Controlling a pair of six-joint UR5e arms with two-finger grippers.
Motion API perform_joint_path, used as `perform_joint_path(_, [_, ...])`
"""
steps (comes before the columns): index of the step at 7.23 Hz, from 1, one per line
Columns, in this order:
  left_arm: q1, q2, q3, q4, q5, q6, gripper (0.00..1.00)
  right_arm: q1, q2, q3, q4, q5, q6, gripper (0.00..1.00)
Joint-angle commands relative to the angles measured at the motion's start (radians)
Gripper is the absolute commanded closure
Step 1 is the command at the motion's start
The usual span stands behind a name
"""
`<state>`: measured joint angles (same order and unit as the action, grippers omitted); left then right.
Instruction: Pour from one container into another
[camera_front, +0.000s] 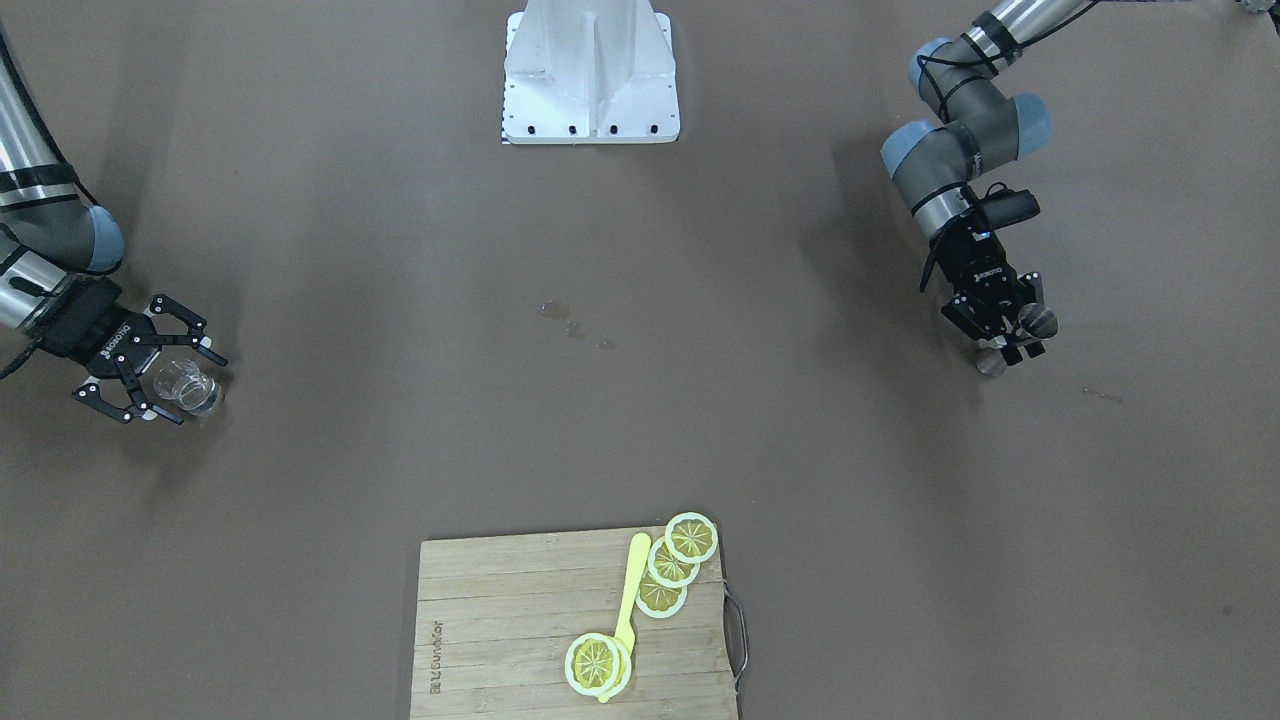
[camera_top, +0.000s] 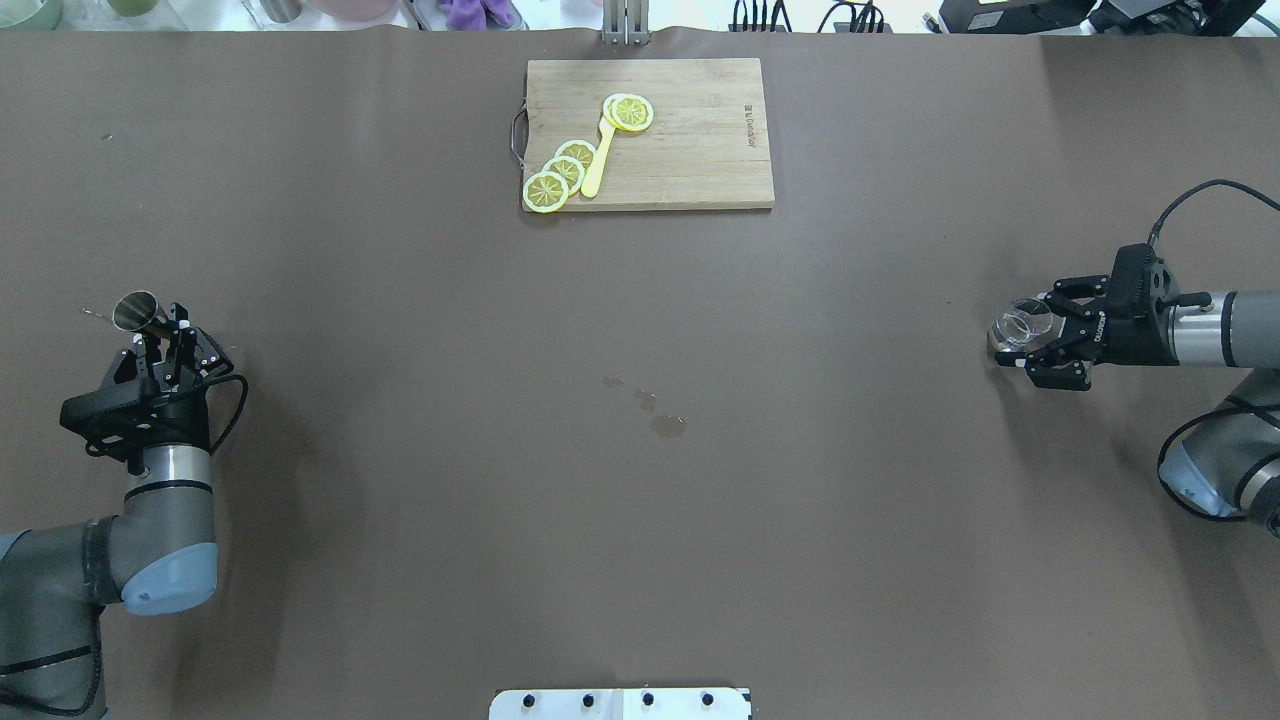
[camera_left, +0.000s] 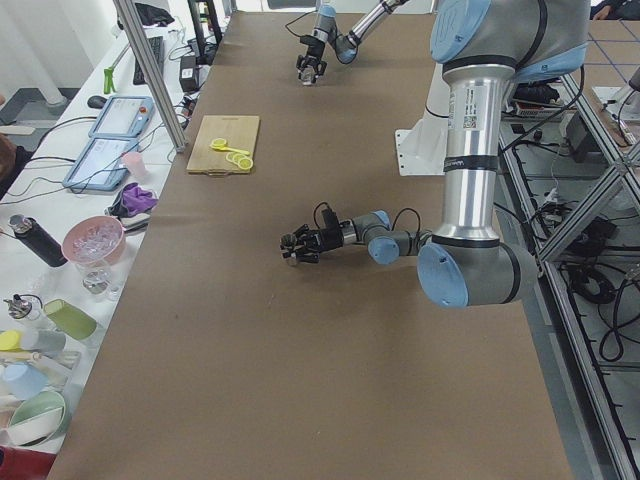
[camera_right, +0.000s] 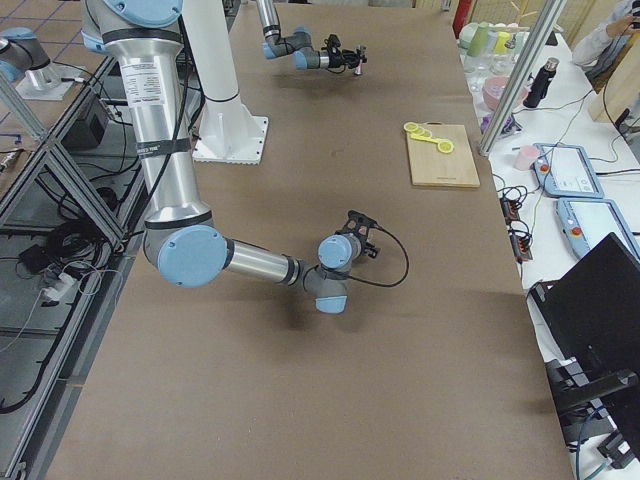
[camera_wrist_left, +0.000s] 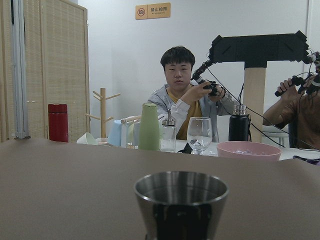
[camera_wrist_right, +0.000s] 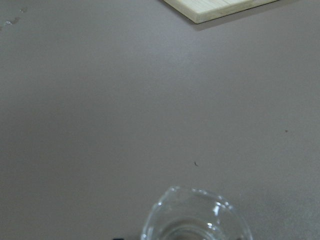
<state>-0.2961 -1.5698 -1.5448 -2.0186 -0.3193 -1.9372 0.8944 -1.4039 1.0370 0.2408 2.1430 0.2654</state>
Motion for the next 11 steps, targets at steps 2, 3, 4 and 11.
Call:
perform_joint_path(2, [-0.002,0.02,-0.029,0.001,0.002,0.001,0.76,0.0,-0.001,0.0,0.0,0.0,0.0,0.25])
perform_joint_path(3, [0.0,0.025,-0.047,0.0,0.0,0.001,0.84,0.0,-0.001,0.0,0.0,0.0,0.0,0.26])
perform_joint_path(4, [0.0,0.025,-0.052,0.001,0.0,0.003,0.92,0.0,-0.001,0.0,0.0,0.0,0.0,0.26])
perform_joint_path(11, [-0.006,0.025,-0.181,-0.078,-0.012,0.38,1.0,0.0,-0.001,0.0,0.002,0.0,-0.002,0.35])
